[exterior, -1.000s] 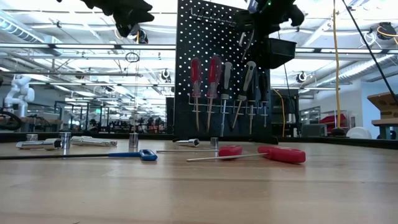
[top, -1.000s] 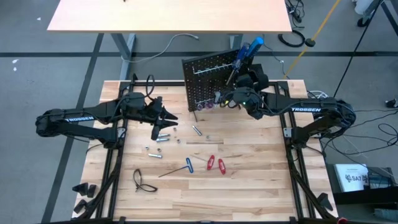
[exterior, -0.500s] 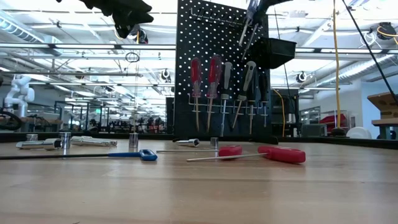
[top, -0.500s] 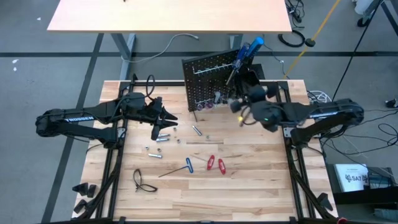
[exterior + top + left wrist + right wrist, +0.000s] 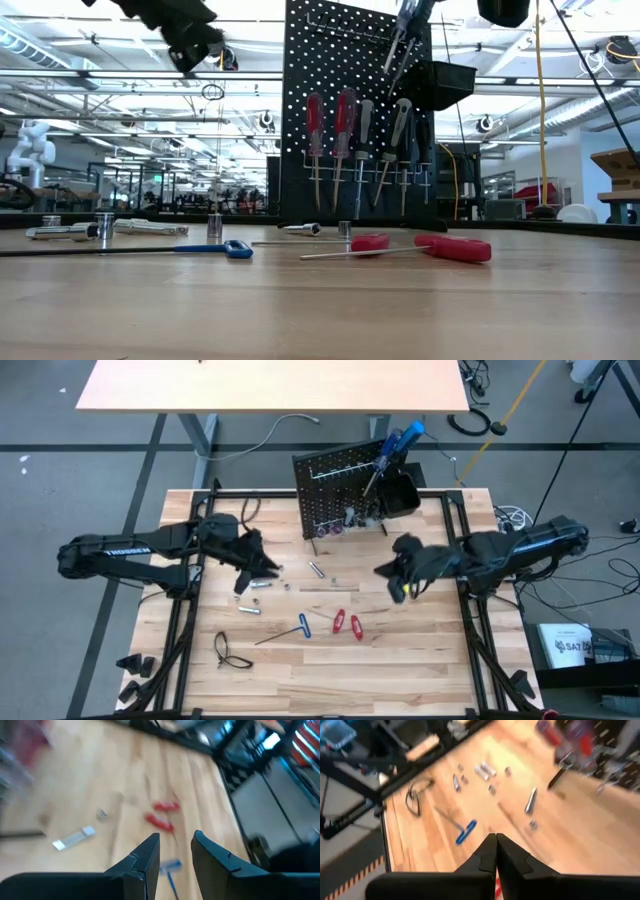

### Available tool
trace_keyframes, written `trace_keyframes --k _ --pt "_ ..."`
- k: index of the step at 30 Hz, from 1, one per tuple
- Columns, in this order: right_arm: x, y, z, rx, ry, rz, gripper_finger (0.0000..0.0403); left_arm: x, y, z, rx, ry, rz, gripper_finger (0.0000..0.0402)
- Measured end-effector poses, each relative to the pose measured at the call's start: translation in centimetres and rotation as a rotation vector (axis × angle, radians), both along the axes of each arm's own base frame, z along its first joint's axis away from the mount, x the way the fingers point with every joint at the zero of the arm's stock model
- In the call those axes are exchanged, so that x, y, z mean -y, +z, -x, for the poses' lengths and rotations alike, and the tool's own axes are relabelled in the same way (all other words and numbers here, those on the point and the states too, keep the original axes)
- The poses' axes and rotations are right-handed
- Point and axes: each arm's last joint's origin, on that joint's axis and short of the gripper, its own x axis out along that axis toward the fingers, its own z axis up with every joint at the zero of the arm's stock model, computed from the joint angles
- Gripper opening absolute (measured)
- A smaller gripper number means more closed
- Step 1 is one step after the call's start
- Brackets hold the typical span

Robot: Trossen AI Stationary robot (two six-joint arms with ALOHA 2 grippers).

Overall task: Hang tools onto peg board
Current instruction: Hang the blue pick tool on the pegboard

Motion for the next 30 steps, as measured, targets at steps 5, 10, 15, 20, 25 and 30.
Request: trace_keyframes --k 5,10,15,20,25,30 --pt "-2.2 -1.9 -1.7 -0.068 0.031 -0.024 0.0 1.7 -0.9 0.6 -0.118 -0.102 0.027 0.0113" --pt "-3.4 -3.7 -3.1 -0.138 0.051 -0.009 0.0 3.3 -2.4 0.4 -0.174 -0.174 0.011 0.0113" --pt "-3.7 -4.0 -3.2 -0.155 0.055 -0.008 0.0 4.8 -4.2 -1.0 -0.192 -0.208 -0.025 0.0113" --pt "-4.2 -3.9 -2.0 -0.19 0.059 -0.022 0.0 7.0 -6.8 -3.2 -0.243 -0.238 -0.087 0.0113" --pt "-4.8 -4.5 -0.5 -0.299 0.056 -0.014 0.0 9.2 -9.7 -5.6 -0.264 -0.23 -0.161 0.0113" --pt "-5.6 -4.8 0.5 -0.367 0.098 0.003 0.0 11.1 -12.7 -7.6 -0.272 -0.125 -0.166 0.0113"
